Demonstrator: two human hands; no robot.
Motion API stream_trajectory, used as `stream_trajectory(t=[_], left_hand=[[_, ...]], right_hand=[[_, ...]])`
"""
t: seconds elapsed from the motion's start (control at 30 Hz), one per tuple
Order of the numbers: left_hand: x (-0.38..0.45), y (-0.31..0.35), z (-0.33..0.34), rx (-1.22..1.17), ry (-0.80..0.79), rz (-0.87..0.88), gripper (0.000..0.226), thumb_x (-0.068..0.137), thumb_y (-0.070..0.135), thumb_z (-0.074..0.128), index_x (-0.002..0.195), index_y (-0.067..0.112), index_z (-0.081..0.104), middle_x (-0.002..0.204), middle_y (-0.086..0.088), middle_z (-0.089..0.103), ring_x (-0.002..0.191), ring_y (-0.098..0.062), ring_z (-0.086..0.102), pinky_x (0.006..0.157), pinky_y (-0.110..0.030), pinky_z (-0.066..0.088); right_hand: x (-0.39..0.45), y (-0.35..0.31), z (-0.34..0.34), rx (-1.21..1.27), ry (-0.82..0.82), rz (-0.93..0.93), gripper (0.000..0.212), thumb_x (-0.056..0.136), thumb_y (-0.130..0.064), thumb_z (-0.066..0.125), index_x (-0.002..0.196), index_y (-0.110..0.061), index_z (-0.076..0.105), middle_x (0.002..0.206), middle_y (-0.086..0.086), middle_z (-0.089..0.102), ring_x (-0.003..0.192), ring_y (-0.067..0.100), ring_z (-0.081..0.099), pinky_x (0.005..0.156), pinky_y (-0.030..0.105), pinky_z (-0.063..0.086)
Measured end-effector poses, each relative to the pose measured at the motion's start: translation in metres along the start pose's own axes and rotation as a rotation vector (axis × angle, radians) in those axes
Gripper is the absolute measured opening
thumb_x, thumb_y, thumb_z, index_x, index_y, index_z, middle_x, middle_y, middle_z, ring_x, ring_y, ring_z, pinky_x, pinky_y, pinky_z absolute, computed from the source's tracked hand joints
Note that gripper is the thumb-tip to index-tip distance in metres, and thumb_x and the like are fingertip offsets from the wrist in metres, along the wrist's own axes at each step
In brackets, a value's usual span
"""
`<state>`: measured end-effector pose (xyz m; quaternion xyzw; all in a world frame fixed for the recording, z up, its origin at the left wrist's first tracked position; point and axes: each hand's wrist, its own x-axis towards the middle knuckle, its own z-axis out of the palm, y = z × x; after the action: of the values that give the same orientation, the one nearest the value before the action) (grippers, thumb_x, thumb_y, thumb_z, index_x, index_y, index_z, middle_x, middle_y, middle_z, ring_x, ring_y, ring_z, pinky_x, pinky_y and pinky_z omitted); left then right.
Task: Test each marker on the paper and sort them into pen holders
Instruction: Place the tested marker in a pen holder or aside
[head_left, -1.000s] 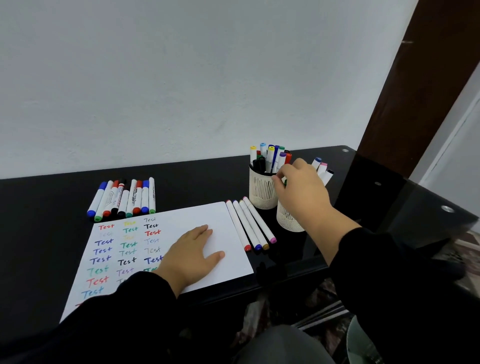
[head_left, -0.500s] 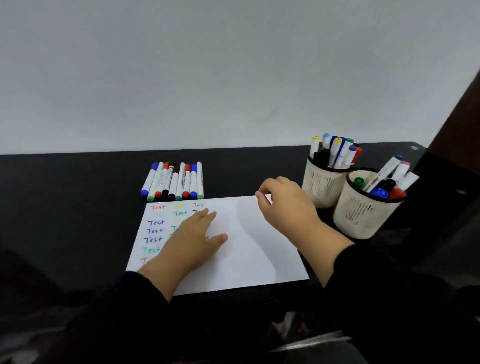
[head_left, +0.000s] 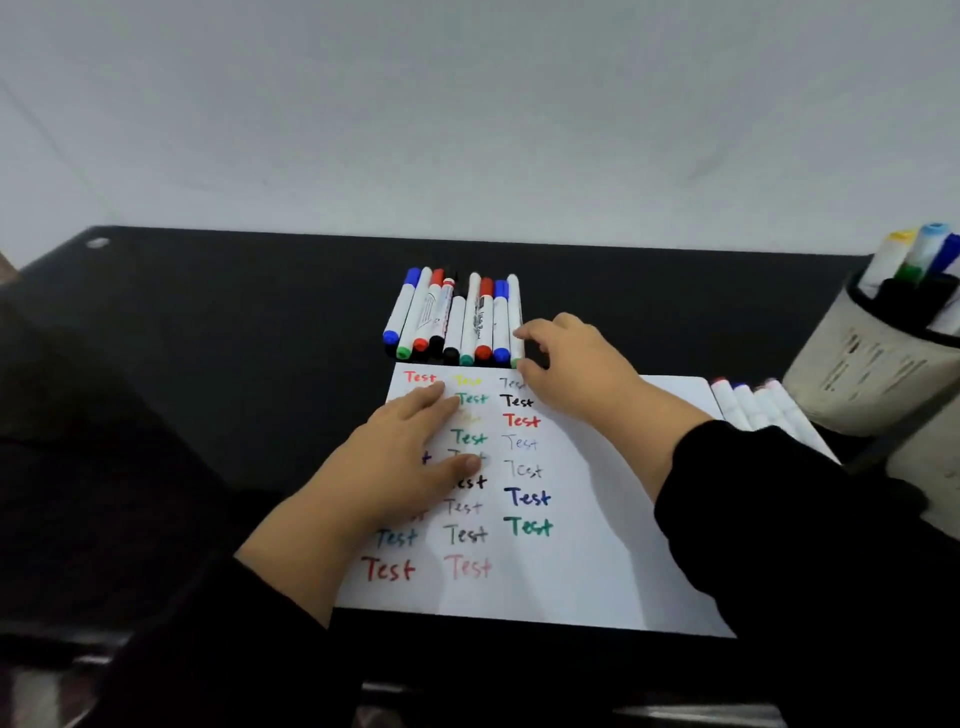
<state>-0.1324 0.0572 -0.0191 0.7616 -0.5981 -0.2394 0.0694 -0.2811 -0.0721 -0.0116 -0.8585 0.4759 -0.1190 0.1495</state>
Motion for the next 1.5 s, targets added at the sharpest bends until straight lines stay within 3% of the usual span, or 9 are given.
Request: stream_trajectory(t=[0.2, 0.4, 0.7, 0.93, 1.07, 1.17, 1.23, 1.33, 1.5], left_hand=[[0.002, -0.006, -0.001, 0.016, -0.006, 0.024, 0.071, 0.085, 0.063, 0.046, 0.145, 0.045, 0.012, 0.152, 0.028, 0.0, 0.141, -0.004, 0.007, 0.109, -0.035, 0.027], [0.002, -0.008, -0.002, 0.005, -0.002, 0.036, 0.071, 0.085, 0.063, 0.047, 0.145, 0.046, 0.013, 0.152, 0.029, 0.0, 0.141, -0.003, 0.008, 0.108, -0.034, 0.027], [0.0, -0.007, 0.0, 0.01, 0.021, 0.025, 0.07, 0.087, 0.059, 0.046, 0.146, 0.043, 0.012, 0.153, 0.025, 0.005, 0.141, -0.005, 0.011, 0.109, -0.035, 0.027], [-0.024, 0.005, 0.003, -0.152, 0.312, 0.019, 0.07, 0.09, 0.046, 0.052, 0.148, 0.036, 0.013, 0.154, 0.018, 0.012, 0.14, -0.007, 0.016, 0.109, -0.033, 0.028], [-0.043, 0.011, 0.003, -0.201, 0.353, 0.018, 0.06, 0.093, 0.043, 0.049, 0.146, 0.036, 0.023, 0.151, 0.014, 0.023, 0.135, -0.007, 0.028, 0.101, -0.03, 0.035], [-0.058, 0.015, 0.004, -0.304, 0.309, 0.03, 0.037, 0.096, 0.04, 0.045, 0.133, 0.038, 0.047, 0.13, 0.012, 0.051, 0.102, -0.003, 0.049, 0.073, -0.018, 0.039], [-0.067, 0.017, 0.007, -0.412, 0.287, 0.022, 0.025, 0.096, 0.039, 0.045, 0.116, 0.039, 0.059, 0.096, 0.013, 0.059, 0.074, -0.003, 0.05, 0.056, -0.017, 0.037], [-0.078, 0.021, 0.012, -0.504, 0.267, -0.007, 0.026, 0.097, 0.037, 0.043, 0.085, 0.028, 0.064, 0.069, 0.01, 0.053, 0.058, -0.009, 0.045, 0.056, -0.024, 0.041], [-0.086, 0.024, 0.013, -0.506, 0.242, -0.017, 0.031, 0.098, 0.035, 0.042, 0.075, 0.025, 0.06, 0.066, 0.012, 0.055, 0.057, -0.008, 0.044, 0.057, -0.022, 0.038]], right_hand=[[0.018, -0.006, 0.011, -0.003, -0.011, 0.03, 0.022, 0.094, -0.029, 0.052, 0.114, -0.019, 0.05, 0.109, 0.002, 0.048, 0.095, 0.018, 0.05, 0.072, 0.027, 0.04], [0.025, -0.01, 0.009, 0.072, -0.006, 0.141, 0.023, 0.092, -0.023, 0.057, 0.11, -0.014, 0.047, 0.104, 0.004, 0.044, 0.075, 0.014, 0.046, 0.052, 0.022, 0.031], [-0.008, -0.002, -0.015, 0.735, 0.21, 0.446, 0.02, 0.088, -0.017, 0.058, 0.108, -0.019, 0.055, 0.088, -0.005, 0.056, 0.068, 0.007, 0.051, 0.055, 0.022, 0.039], [-0.076, -0.011, -0.03, 1.033, 0.306, 0.571, 0.021, 0.09, -0.012, 0.049, 0.087, -0.013, 0.069, 0.071, 0.005, 0.058, 0.062, 0.013, 0.046, 0.057, 0.023, 0.041], [-0.106, -0.016, -0.033, 1.152, 0.318, 0.606, 0.023, 0.089, -0.012, 0.047, 0.077, -0.01, 0.067, 0.061, 0.004, 0.05, 0.051, 0.01, 0.038, 0.043, 0.019, 0.032], [-0.118, -0.017, -0.032, 1.25, 0.337, 0.601, 0.023, 0.089, -0.015, 0.049, 0.072, -0.011, 0.065, 0.056, 0.0, 0.046, 0.042, 0.008, 0.032, 0.038, 0.017, 0.028], [-0.124, -0.018, -0.029, 1.326, 0.326, 0.589, 0.025, 0.092, -0.023, 0.053, 0.074, -0.011, 0.066, 0.054, -0.002, 0.047, 0.041, 0.007, 0.033, 0.038, 0.017, 0.029], [-0.131, -0.02, -0.02, 1.42, 0.252, 0.531, 0.027, 0.093, -0.035, 0.058, 0.081, -0.011, 0.065, 0.053, -0.003, 0.05, 0.044, 0.007, 0.036, 0.039, 0.017, 0.03], [-0.137, -0.027, -0.006, 1.487, 0.172, 0.489, 0.021, 0.091, -0.029, 0.062, 0.083, -0.01, 0.066, 0.056, -0.002, 0.053, 0.044, 0.007, 0.038, 0.039, 0.017, 0.03]])
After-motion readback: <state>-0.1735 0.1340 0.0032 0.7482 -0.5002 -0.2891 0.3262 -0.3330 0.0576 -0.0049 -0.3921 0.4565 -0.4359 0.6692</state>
